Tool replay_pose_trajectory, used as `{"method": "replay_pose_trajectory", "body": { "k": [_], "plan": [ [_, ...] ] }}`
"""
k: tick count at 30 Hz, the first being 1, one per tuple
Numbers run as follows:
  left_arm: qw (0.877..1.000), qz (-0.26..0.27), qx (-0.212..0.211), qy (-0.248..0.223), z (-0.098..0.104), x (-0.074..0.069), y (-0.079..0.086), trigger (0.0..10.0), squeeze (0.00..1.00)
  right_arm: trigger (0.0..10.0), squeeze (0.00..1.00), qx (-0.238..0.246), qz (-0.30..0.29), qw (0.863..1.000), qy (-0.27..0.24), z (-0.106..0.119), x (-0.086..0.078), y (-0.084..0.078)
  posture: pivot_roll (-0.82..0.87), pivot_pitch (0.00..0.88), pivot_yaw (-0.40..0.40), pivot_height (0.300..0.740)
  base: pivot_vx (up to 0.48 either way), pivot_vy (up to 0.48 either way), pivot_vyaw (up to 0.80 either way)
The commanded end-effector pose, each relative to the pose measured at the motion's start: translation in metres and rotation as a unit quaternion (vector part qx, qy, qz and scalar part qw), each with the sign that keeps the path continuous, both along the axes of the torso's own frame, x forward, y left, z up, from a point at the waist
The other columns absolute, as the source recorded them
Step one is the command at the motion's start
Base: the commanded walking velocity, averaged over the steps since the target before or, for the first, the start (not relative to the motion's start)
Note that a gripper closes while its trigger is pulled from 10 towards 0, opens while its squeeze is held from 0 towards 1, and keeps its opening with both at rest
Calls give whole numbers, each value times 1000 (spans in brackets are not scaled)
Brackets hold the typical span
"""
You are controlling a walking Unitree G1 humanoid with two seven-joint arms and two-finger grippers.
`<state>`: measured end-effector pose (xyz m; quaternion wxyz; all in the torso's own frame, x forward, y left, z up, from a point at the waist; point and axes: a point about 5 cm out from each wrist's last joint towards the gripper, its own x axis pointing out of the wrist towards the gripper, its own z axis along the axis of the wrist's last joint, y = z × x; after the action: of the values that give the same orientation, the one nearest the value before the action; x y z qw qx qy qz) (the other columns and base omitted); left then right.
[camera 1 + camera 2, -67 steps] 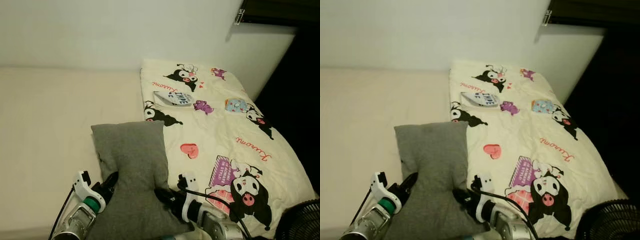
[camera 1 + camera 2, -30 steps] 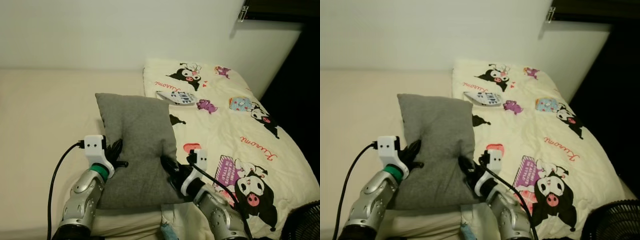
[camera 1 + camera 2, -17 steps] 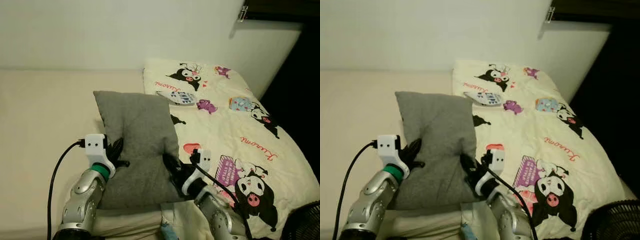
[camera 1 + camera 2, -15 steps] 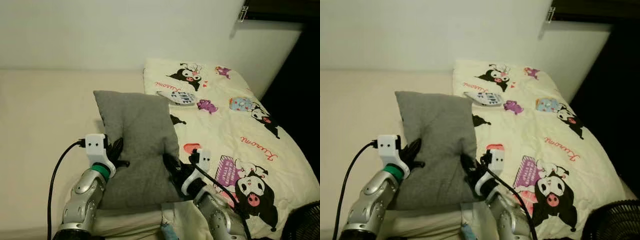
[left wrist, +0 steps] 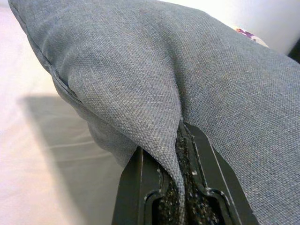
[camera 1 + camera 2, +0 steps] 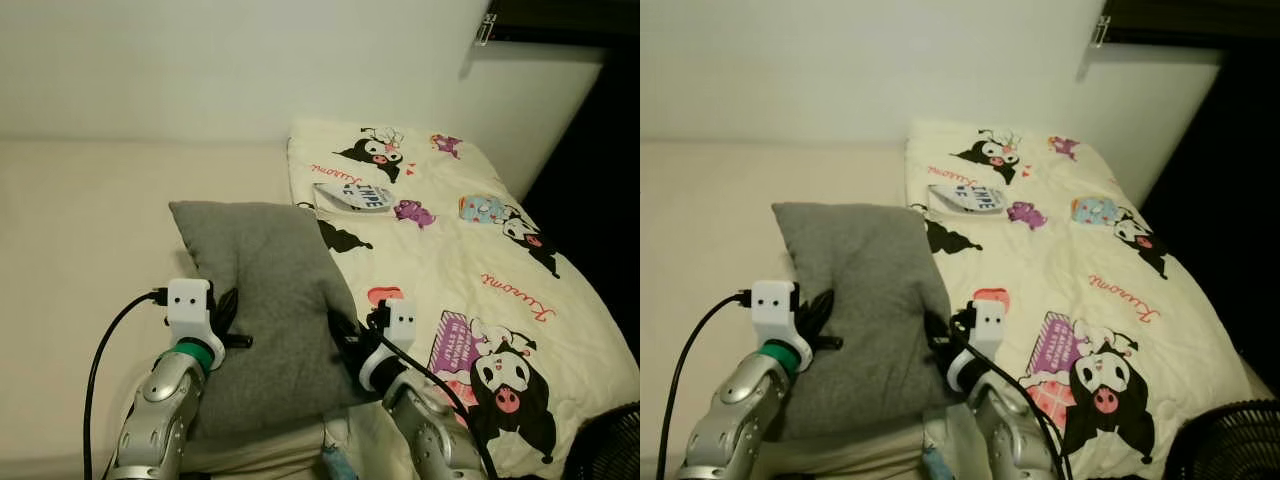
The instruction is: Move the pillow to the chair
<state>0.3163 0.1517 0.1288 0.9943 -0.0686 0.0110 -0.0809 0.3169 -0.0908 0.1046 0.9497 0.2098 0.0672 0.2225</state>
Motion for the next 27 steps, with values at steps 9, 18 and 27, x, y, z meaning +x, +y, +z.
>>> {"method": "replay_pose_trajectory", "body": {
  "k": [9, 18, 27],
  "plan": [
    [1000, -2, 25, -19, 7, 1, -3, 10000, 0, 10000, 0, 3, -25, 1000, -11, 5, 6, -7, -20, 0, -9, 645, 0, 0, 0],
    [999, -11, 38, -19, 6, 2, -9, 10000, 0, 10000, 0, -4, -28, 999, -16, 4, 5, -9, -29, 0, -2, 665, 0, 0, 0],
    [998, -6, 51, -36, 9, -2, -8, 10000, 0, 10000, 0, -4, -32, 999, -22, 2, 0, -7, -26, 0, 2, 690, 0, 0, 0]
  ]
}}
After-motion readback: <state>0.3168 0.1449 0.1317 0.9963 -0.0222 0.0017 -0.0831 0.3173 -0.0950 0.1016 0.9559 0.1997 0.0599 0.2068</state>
